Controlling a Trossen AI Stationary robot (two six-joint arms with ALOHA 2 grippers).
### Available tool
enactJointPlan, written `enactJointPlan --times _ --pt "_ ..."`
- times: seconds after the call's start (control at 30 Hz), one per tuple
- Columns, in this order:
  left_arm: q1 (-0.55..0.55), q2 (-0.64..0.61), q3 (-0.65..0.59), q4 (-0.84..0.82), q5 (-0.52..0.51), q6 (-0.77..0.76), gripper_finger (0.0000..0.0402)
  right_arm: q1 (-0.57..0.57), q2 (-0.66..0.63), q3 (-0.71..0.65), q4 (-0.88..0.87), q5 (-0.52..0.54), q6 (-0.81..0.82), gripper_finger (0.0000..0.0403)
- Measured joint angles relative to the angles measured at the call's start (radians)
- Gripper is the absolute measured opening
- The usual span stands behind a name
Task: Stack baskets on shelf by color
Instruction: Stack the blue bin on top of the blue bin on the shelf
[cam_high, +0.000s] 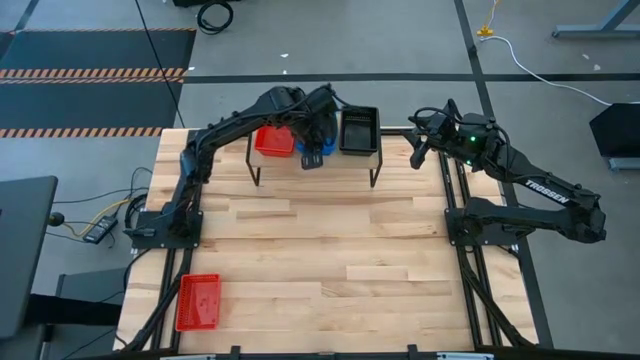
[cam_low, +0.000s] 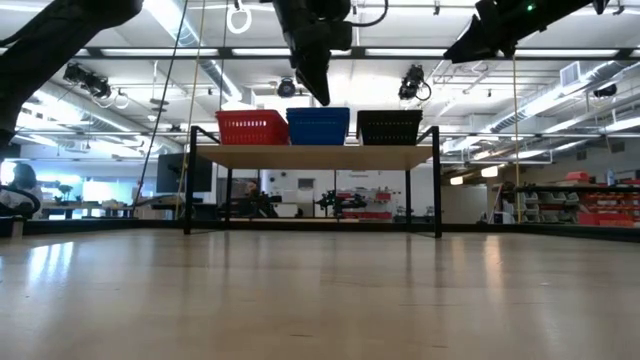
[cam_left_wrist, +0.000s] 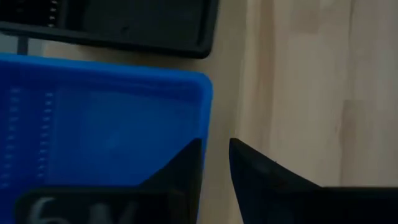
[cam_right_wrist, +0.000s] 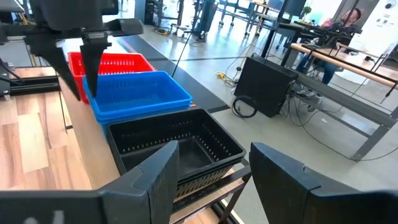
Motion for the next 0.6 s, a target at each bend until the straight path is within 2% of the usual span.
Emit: enactJointPlan --times 0.6 --pt "-0.027 0.02 0.0 0.023 -0.026 0.008 0.0082 0.0 0.0 0.0 0.0 0.0 0.0 0.0201"
